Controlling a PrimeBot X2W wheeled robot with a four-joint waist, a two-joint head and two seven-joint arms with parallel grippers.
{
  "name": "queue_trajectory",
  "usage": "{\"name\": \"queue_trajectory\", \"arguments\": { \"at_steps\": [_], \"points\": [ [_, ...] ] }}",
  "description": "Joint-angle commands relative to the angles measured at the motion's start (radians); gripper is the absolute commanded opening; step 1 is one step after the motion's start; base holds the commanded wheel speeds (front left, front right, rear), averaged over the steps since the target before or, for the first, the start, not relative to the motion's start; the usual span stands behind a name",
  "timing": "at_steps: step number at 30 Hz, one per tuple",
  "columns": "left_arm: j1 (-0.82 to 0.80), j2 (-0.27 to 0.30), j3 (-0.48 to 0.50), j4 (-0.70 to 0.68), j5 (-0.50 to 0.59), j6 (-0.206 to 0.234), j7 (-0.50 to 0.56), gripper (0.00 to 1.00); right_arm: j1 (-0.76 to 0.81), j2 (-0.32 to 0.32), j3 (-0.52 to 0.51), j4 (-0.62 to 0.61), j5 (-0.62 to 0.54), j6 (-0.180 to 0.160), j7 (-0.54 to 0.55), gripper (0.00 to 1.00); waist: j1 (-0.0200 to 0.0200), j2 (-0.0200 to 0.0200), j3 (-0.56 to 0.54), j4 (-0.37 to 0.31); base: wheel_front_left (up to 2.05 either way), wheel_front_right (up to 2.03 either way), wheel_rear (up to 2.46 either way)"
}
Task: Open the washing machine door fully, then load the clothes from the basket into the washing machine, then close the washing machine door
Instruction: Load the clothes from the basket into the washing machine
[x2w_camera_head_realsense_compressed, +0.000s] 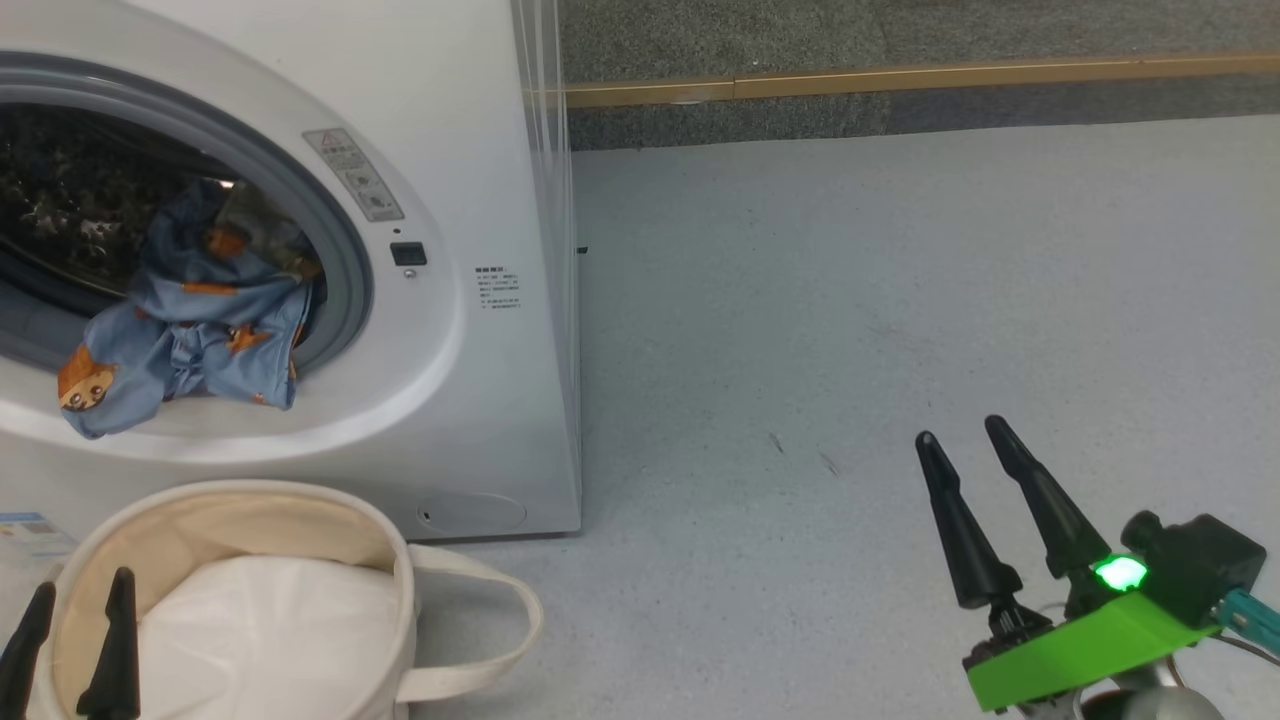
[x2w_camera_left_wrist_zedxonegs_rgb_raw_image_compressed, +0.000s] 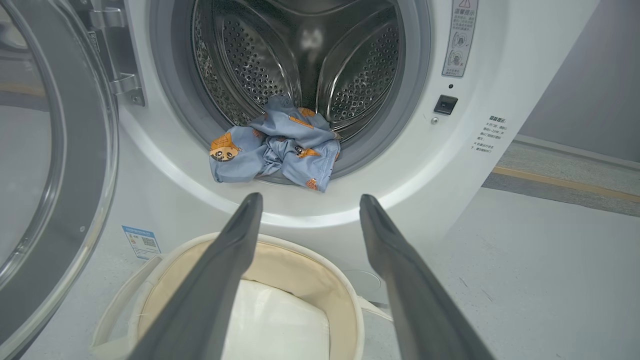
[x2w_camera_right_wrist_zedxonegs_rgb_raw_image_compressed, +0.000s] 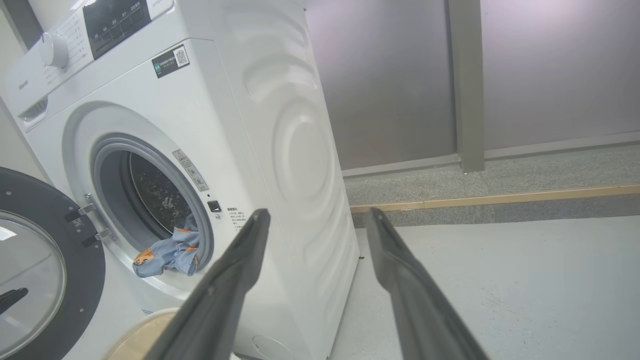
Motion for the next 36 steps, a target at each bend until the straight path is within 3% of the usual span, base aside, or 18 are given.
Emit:
{"name": "queue_trajectory", "arguments": {
  "at_steps": [1,7,20,29,36],
  "points": [
    [-0.017,0.024,0.07,-0.041,0.02,0.009,-0.005,1.0,-0.004,-0.007,0.007,-0.03,0.001,0.001,-0.016,1.0,0.0001,-0.0001,0.001,0.001,0.0,0.0,0.0],
    [0.032,-0.002,0.113,-0.086,0.067,0.014,-0.005,1.0,0.019,-0.004,-0.021,-0.039,-0.01,0.001,-0.024,1.0,0.0001,-0.0001,0.001,-0.003,0.0,0.0,0.0],
    [-0.013,0.02,0.109,-0.068,0.09,0.003,-0.004,1.0,0.029,0.0,-0.036,-0.052,-0.038,0.001,-0.007,1.0,0.0001,-0.0001,0.025,-0.031,0.0,0.0,0.0],
    [-0.191,0.058,0.055,0.089,0.061,-0.005,0.057,1.0,0.001,0.01,-0.041,-0.08,-0.062,0.001,0.008,1.0,0.0001,-0.0001,0.109,-0.05,0.0,0.0,0.0],
    [-0.394,0.134,-0.041,0.237,0.013,-0.008,0.102,1.0,-0.032,0.027,-0.041,-0.115,-0.101,0.001,0.019,1.0,0.0001,-0.0001,0.224,-0.079,0.0,0.0,0.0]
  ]
}}
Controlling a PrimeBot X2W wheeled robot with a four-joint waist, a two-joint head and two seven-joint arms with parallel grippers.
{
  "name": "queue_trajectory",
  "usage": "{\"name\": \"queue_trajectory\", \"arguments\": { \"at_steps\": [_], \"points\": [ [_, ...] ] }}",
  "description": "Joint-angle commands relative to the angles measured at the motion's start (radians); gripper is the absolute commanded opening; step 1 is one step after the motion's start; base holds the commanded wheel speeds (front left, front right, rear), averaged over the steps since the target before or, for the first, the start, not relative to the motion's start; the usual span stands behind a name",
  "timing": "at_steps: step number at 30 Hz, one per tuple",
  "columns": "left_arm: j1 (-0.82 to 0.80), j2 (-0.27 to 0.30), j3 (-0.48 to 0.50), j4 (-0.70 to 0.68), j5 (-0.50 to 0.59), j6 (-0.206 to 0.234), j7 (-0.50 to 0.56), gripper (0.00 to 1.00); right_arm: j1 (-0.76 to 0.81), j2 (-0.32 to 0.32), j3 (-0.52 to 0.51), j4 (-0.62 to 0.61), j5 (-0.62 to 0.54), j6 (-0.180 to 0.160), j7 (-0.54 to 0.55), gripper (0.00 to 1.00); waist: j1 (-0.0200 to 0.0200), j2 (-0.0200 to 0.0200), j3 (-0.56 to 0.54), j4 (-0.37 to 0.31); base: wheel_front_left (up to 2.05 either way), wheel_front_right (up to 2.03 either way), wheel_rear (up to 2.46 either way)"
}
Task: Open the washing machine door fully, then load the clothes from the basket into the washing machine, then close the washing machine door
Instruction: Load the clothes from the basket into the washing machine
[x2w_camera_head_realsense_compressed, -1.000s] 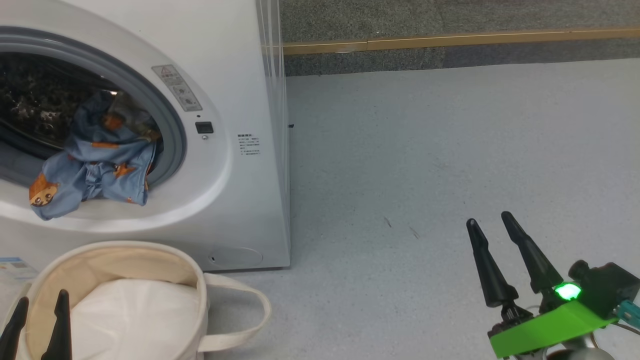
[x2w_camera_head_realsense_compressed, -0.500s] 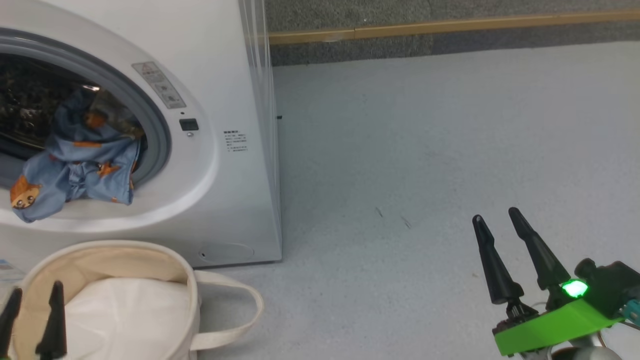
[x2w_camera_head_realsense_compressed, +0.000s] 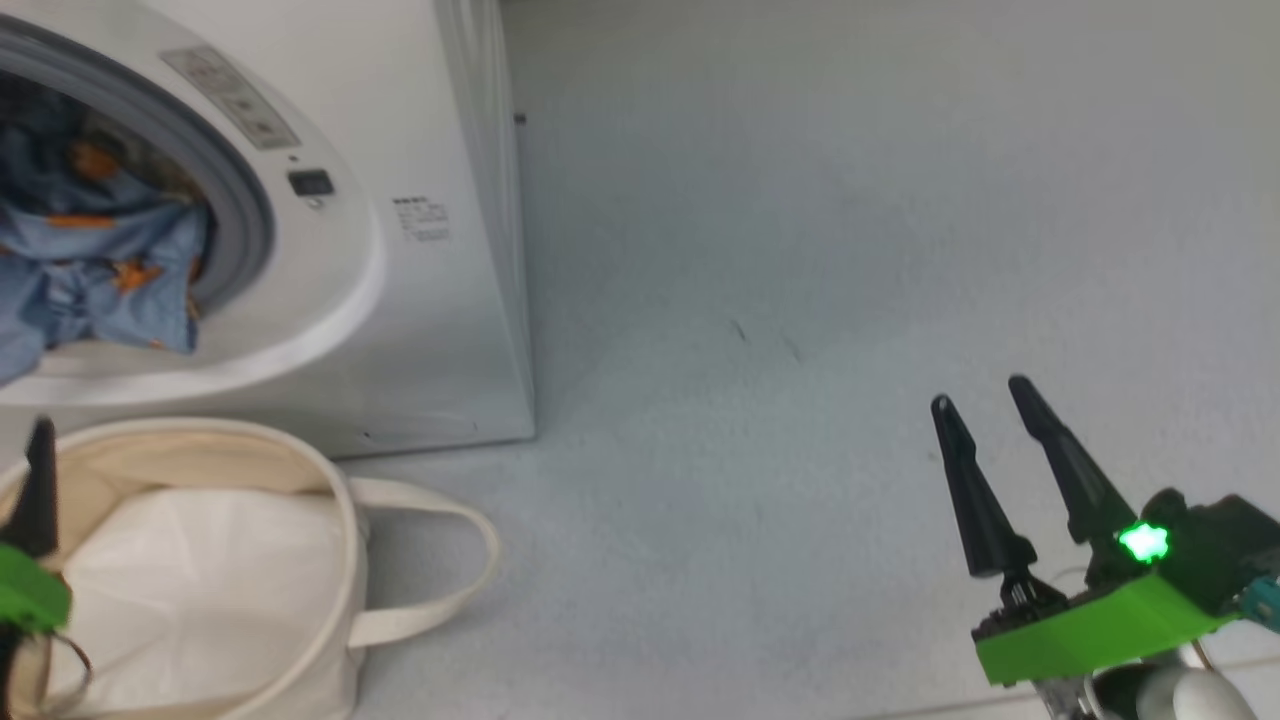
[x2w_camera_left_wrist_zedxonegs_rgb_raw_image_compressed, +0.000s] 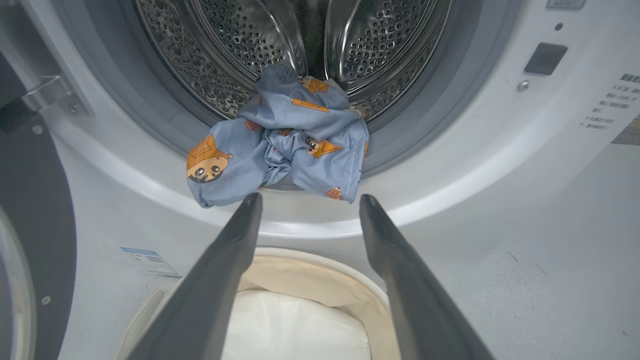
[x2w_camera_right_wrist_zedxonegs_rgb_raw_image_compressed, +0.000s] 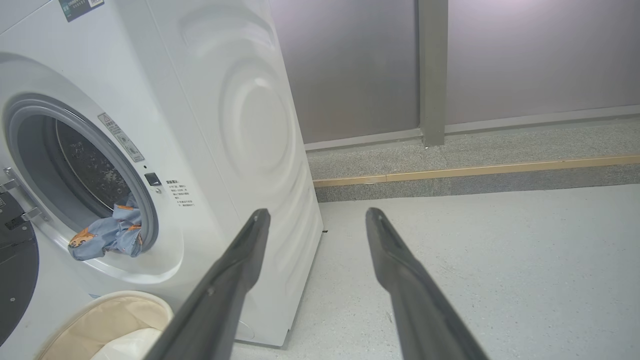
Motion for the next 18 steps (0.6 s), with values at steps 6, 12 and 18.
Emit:
{"name": "queue_trajectory", "arguments": {
  "at_steps": [6,12,18],
  "points": [
    [-0.218,0.145,-0.066,0.078,-0.068,0.002,0.047,1.0,-0.063,0.022,0.015,-0.071,-0.04,0.001,0.002,1.0,0.0,0.0,0.151,-0.046,0.0,0.0,0.0],
    [-0.377,0.217,-0.164,0.147,-0.146,0.002,0.063,1.0,-0.092,0.051,0.03,-0.09,-0.073,0.001,-0.012,1.0,0.0,0.0,0.267,-0.077,0.0,0.0,0.0],
    [-0.517,0.284,-0.253,0.218,-0.198,0.002,0.061,1.0,-0.107,0.076,0.042,-0.1,-0.105,0.001,-0.032,1.0,0.0,0.0,0.373,-0.1,0.0,0.0,0.0]
  ]
}}
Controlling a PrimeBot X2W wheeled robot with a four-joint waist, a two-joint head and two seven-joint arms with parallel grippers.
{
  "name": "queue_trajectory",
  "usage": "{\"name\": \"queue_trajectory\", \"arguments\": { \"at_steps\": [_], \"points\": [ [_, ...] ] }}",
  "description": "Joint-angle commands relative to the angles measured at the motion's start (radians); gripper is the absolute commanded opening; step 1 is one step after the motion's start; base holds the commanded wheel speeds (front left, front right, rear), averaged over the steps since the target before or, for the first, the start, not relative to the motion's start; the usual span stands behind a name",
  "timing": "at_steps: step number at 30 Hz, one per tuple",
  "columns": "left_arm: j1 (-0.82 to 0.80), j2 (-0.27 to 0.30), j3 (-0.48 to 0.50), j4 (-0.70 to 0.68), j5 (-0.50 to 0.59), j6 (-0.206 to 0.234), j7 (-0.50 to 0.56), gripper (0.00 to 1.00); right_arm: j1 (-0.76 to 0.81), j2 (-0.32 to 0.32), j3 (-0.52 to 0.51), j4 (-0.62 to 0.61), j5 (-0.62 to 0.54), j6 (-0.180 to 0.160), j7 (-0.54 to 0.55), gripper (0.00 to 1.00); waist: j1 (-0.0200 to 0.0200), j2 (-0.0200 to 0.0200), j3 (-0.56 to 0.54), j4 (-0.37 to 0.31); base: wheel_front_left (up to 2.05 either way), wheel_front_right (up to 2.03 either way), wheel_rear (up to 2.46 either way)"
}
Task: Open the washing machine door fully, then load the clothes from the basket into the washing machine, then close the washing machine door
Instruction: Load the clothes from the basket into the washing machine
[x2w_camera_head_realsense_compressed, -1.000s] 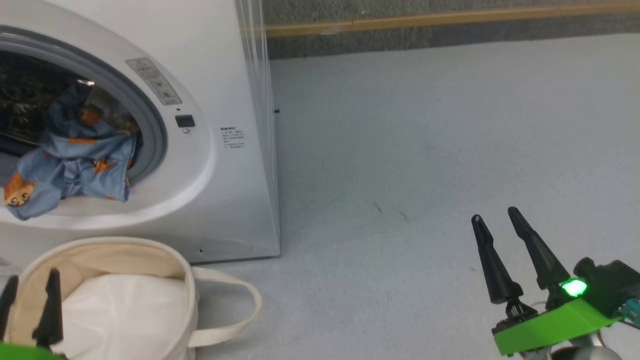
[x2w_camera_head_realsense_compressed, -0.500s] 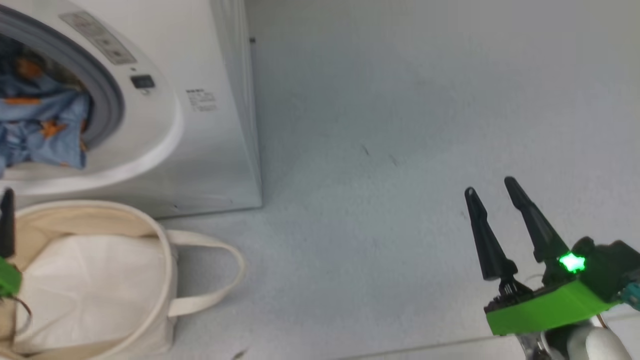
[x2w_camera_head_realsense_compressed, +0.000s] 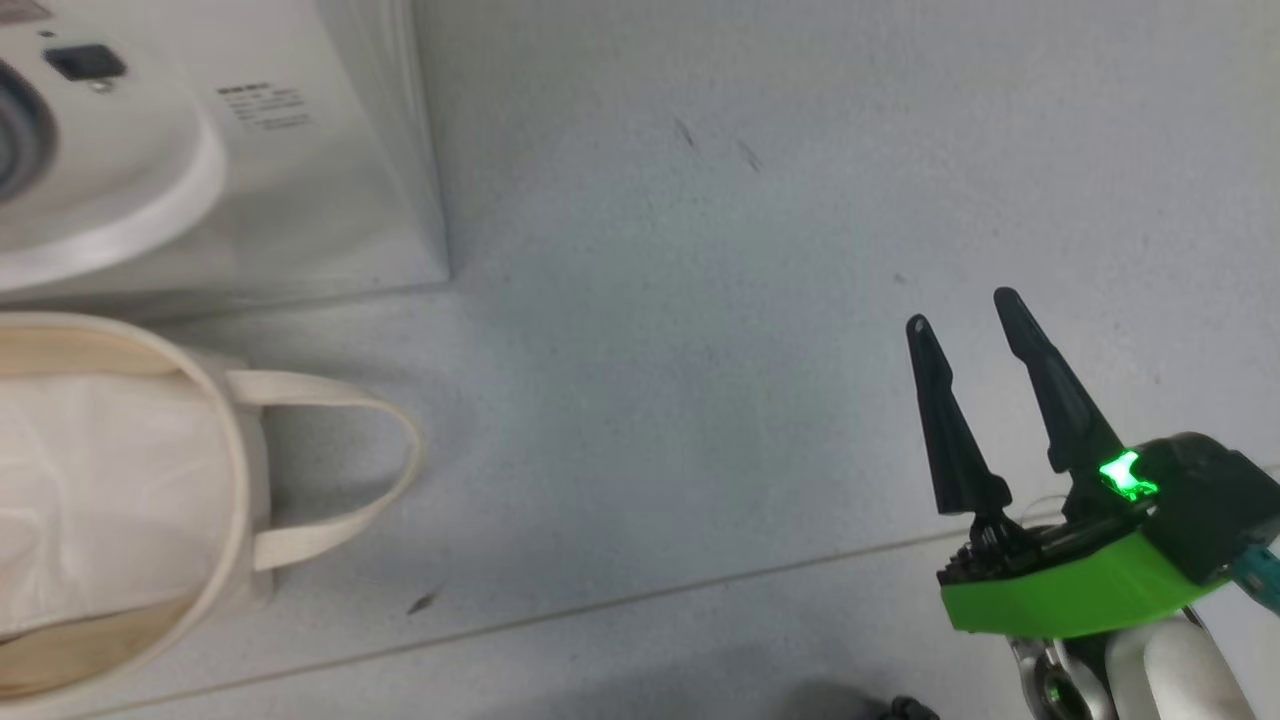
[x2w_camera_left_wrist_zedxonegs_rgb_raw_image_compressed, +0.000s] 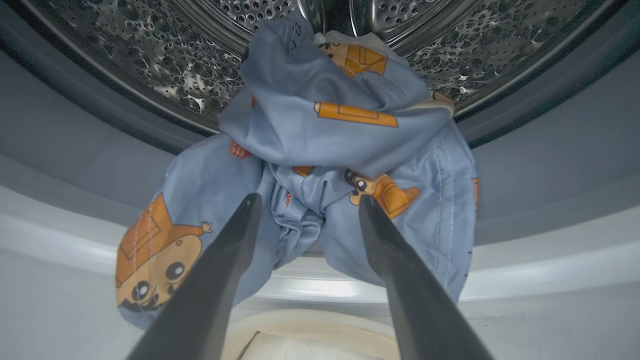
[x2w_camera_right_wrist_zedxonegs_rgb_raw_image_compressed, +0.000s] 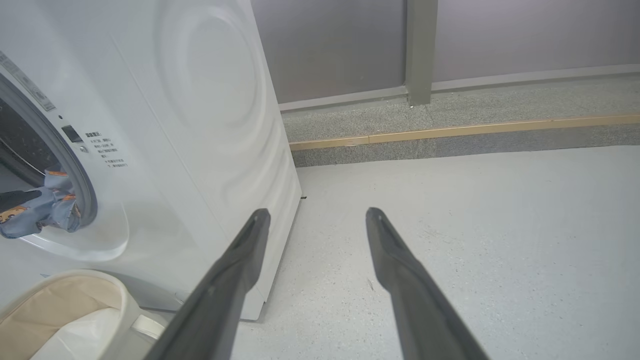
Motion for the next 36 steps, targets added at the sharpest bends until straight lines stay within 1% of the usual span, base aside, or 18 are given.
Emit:
{"name": "queue_trajectory", "arguments": {
  "at_steps": [1,9,12,15,16,17,19,21,26,28,33,36],
  "points": [
    [-0.066,0.089,0.016,0.008,-0.035,0.002,-0.001,1.0,-0.005,0.011,0.023,-0.041,-0.017,0.001,-0.018,1.0,-0.0003,0.0,0.083,-0.028,0.0,0.0,0.0],
    [-0.196,0.135,-0.087,0.047,-0.128,0.002,0.018,1.0,-0.011,0.029,0.013,-0.072,-0.058,0.001,-0.029,1.0,-0.0003,0.0,0.186,-0.031,0.0,0.0,0.0],
    [-0.228,0.143,-0.104,0.079,-0.138,0.002,0.009,1.0,-0.014,0.032,0.013,-0.078,-0.066,0.001,-0.031,1.0,-0.0003,0.0,0.202,-0.031,0.0,0.0,0.0],
    [-0.266,0.138,-0.129,0.121,-0.158,0.002,0.01,1.0,-0.015,0.036,0.014,-0.083,-0.074,0.001,-0.033,1.0,-0.0003,0.0,0.214,-0.03,0.0,0.0,0.0],
    [-0.277,0.137,-0.141,0.127,-0.159,0.002,0.003,0.78,-0.015,0.037,0.014,-0.085,-0.076,0.001,-0.033,1.0,-0.0003,0.0,0.216,-0.029,0.0,0.0,0.0],
    [-0.283,0.135,-0.155,0.13,-0.161,0.002,0.003,0.0,-0.015,0.038,0.013,-0.086,-0.078,0.001,-0.034,1.0,-0.0003,0.0,0.218,-0.028,0.0,0.0,0.0],
    [-0.296,0.133,-0.183,0.128,-0.169,0.002,0.003,0.0,-0.015,0.039,0.01,-0.089,-0.08,0.001,-0.035,1.0,-0.0003,0.0,0.219,-0.025,0.0,0.0,0.0],
    [-0.31,0.135,-0.206,0.127,-0.172,0.002,-0.02,0.0,-0.016,0.041,0.01,-0.09,-0.082,0.001,-0.034,1.0,-0.0003,0.0,0.22,-0.023,0.0,0.0,0.0],
    [-0.364,0.144,-0.259,0.104,-0.162,0.002,-0.12,0.0,-0.017,0.043,0.006,-0.096,-0.088,0.001,-0.03,1.0,-0.0003,0.0,0.225,-0.014,0.0,0.0,0.0],
    [-0.393,0.145,-0.273,0.09,-0.16,0.002,-0.144,0.0,-0.017,0.043,0.004,-0.1,-0.09,0.001,-0.027,1.0,-0.0003,0.0,0.228,-0.01,0.0,0.0,0.0],
    [-0.473,0.154,-0.298,0.068,-0.141,0.002,-0.167,0.0,-0.019,0.044,0.001,-0.116,-0.099,0.001,-0.017,1.0,-0.0003,0.0,0.24,-0.006,0.0,0.0,0.0],
    [-0.531,0.16,-0.288,0.057,-0.119,0.002,-0.169,0.0,-0.02,0.044,0.001,-0.131,-0.106,0.001,-0.011,1.0,-0.0003,0.0,0.253,-0.009,0.0,0.0,0.0]
  ]
}}
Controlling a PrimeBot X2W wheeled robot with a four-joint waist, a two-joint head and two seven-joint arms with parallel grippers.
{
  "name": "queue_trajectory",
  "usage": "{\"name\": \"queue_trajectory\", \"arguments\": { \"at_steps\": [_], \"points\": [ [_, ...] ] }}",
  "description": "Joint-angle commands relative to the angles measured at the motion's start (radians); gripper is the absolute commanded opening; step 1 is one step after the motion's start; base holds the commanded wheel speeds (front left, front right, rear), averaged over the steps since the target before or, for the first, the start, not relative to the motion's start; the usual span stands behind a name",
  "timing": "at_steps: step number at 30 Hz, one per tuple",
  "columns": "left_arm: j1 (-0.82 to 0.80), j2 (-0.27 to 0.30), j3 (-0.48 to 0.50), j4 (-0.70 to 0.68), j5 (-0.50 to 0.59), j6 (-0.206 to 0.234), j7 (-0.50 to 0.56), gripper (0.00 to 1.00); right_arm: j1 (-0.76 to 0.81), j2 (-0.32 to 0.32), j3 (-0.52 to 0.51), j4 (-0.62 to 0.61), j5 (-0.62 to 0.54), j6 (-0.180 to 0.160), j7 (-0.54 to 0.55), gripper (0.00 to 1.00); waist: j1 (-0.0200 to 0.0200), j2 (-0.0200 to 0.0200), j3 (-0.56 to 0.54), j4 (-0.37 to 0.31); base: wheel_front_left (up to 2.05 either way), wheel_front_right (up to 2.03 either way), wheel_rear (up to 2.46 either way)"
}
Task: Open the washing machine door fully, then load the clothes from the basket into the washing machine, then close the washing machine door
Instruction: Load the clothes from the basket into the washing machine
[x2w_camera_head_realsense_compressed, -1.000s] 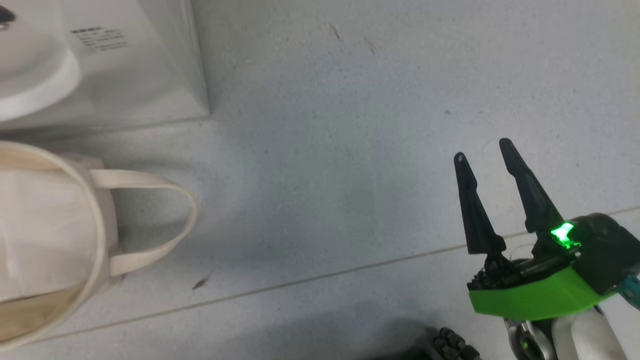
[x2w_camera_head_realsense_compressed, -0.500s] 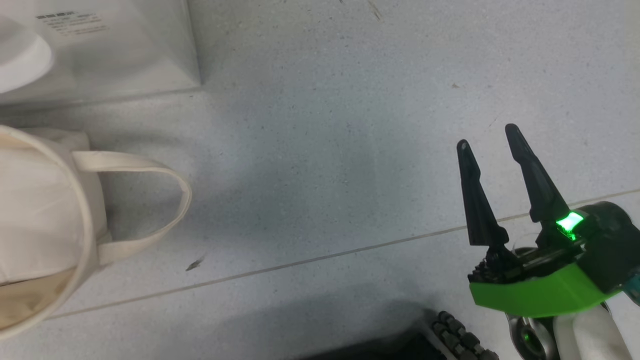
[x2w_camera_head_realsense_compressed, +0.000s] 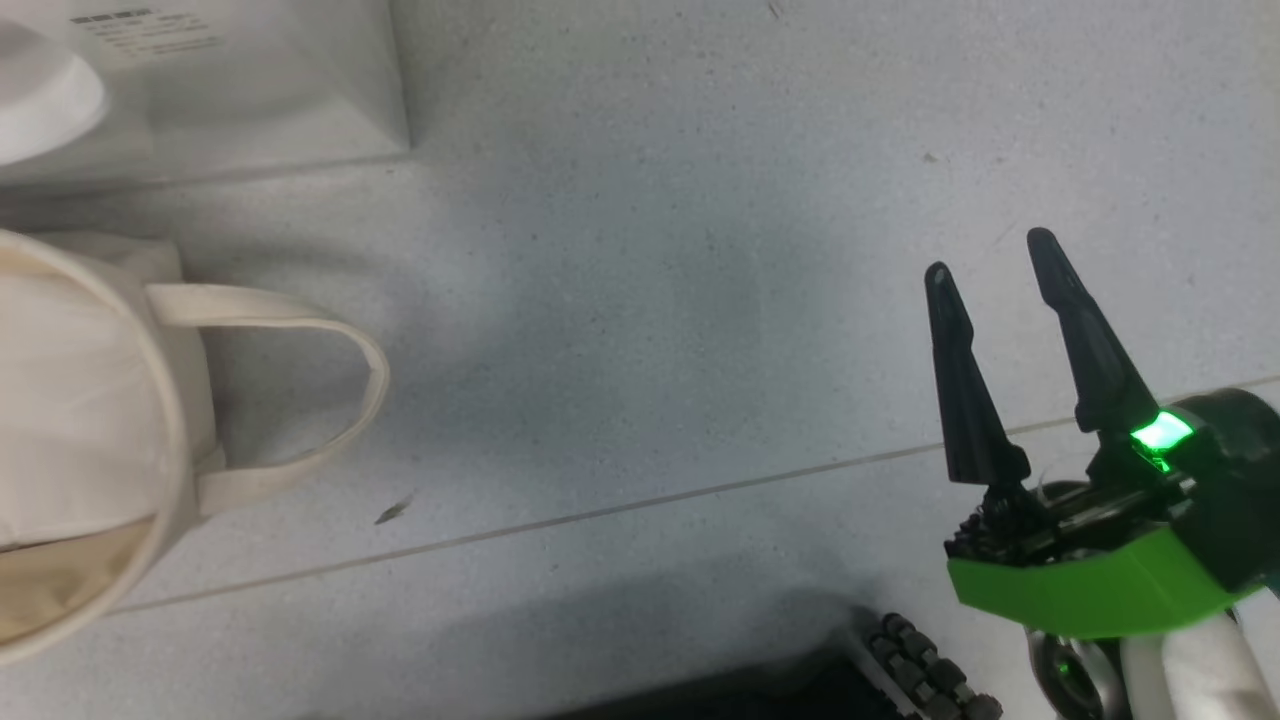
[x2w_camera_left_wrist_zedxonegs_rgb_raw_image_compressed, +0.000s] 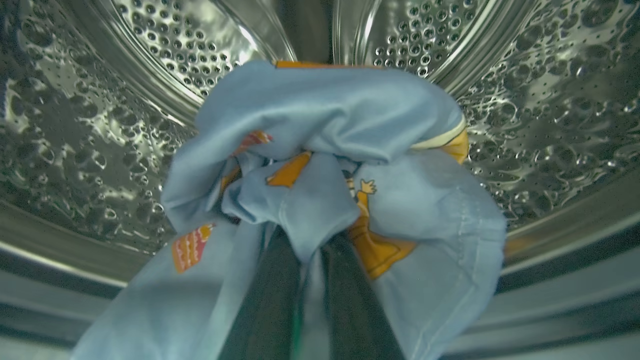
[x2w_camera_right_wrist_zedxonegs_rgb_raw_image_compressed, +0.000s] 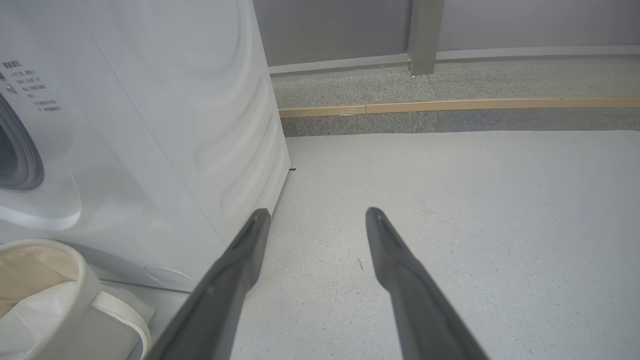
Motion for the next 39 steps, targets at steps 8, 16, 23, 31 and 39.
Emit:
{"name": "queue_trajectory", "arguments": {
  "at_steps": [8,16,23,31,39],
  "points": [
    [-0.145,0.085,0.109,-0.041,0.103,0.002,-0.013,0.0,0.012,0.007,-0.003,-0.087,-0.028,0.001,0.013,1.0,0.0,0.0,0.045,-0.015,0.0,0.0,0.0],
    [-0.183,0.09,0.162,-0.091,0.222,0.002,-0.013,0.0,0.016,0.008,0.006,-0.107,-0.032,0.001,0.012,1.0,0.0,0.0,0.065,-0.04,0.0,0.0,0.0],
    [-0.218,0.101,0.233,-0.085,0.281,0.002,-0.013,0.0,0.013,0.008,0.018,-0.107,-0.031,0.001,0.011,1.0,0.0,0.0,0.077,-0.052,0.0,0.0,0.0],
    [-0.151,0.041,0.327,0.003,0.277,0.002,-0.013,1.0,0.015,0.009,0.014,-0.093,-0.03,0.001,0.005,1.0,0.0,0.0,0.048,-0.042,0.0,0.0,0.0],
    [-0.029,0.004,0.215,-0.01,0.07,0.002,-0.008,1.0,0.008,0.003,0.021,-0.064,-0.025,0.001,0.024,1.0,0.0,0.0,-0.045,-0.013,0.0,0.0,0.0]
  ]
}}
